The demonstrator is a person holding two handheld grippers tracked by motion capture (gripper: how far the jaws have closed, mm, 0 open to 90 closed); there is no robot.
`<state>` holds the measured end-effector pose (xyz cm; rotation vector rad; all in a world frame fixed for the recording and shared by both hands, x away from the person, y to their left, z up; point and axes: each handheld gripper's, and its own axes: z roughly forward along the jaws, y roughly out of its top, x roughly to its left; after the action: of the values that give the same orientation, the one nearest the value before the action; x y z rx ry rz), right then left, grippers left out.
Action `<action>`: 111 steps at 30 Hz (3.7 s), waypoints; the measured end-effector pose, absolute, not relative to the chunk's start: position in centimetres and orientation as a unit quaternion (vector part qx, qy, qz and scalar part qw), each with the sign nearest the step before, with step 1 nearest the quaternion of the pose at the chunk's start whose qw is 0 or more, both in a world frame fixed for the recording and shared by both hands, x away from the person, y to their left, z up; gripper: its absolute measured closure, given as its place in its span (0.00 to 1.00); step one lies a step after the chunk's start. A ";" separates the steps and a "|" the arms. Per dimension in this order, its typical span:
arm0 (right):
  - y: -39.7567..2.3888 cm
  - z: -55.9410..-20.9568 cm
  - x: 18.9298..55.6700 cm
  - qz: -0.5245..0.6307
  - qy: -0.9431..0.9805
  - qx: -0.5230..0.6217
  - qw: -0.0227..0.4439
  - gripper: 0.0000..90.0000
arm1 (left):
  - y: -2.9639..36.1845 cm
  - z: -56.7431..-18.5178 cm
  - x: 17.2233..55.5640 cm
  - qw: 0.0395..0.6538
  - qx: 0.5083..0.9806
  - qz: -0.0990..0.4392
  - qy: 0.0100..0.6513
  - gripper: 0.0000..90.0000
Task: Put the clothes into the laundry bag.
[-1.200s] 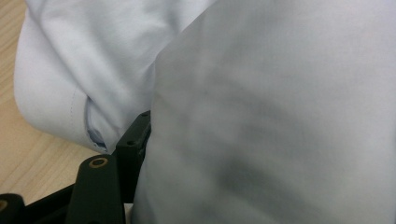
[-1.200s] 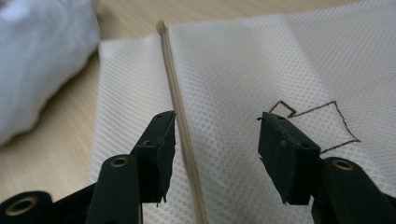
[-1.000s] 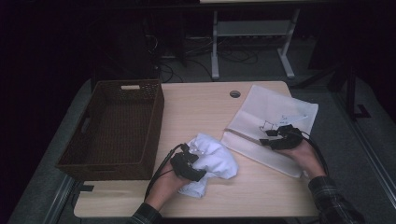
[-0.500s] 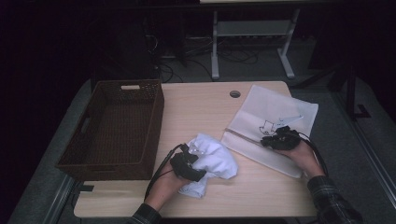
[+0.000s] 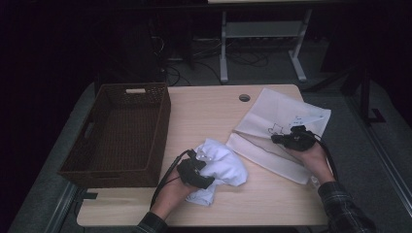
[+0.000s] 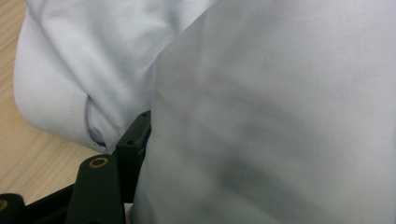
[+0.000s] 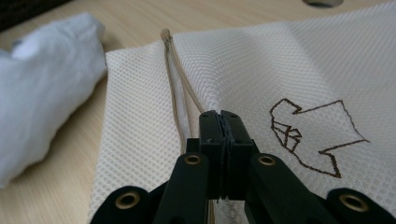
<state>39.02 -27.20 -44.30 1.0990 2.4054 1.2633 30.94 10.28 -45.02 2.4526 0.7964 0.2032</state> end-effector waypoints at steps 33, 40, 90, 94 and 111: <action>-25.1 -40.9 39.1 0.466 0.796 0.365 0.126 0.98 | 11.7 -43.4 30.7 0.306 0.906 0.088 0.278 0.65; -24.7 -41.1 39.1 0.455 0.802 0.364 0.128 0.98 | 12.0 -42.3 30.4 0.323 0.902 0.090 0.273 0.65; -22.0 -37.6 37.1 0.484 0.810 0.304 0.133 0.98 | 5.3 -41.1 32.4 0.329 0.918 0.071 0.212 0.65; -21.9 -37.6 37.0 0.484 0.811 0.300 0.133 0.98 | 5.0 -41.1 32.7 0.329 0.917 0.072 0.213 0.65; -21.1 -37.9 36.9 0.477 0.819 0.292 0.129 0.98 | 4.1 -41.5 34.4 0.329 0.915 0.076 0.222 0.65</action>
<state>36.92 -21.14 -37.90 0.8489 2.3806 1.3884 34.37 4.13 -41.51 2.3932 0.5809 0.1997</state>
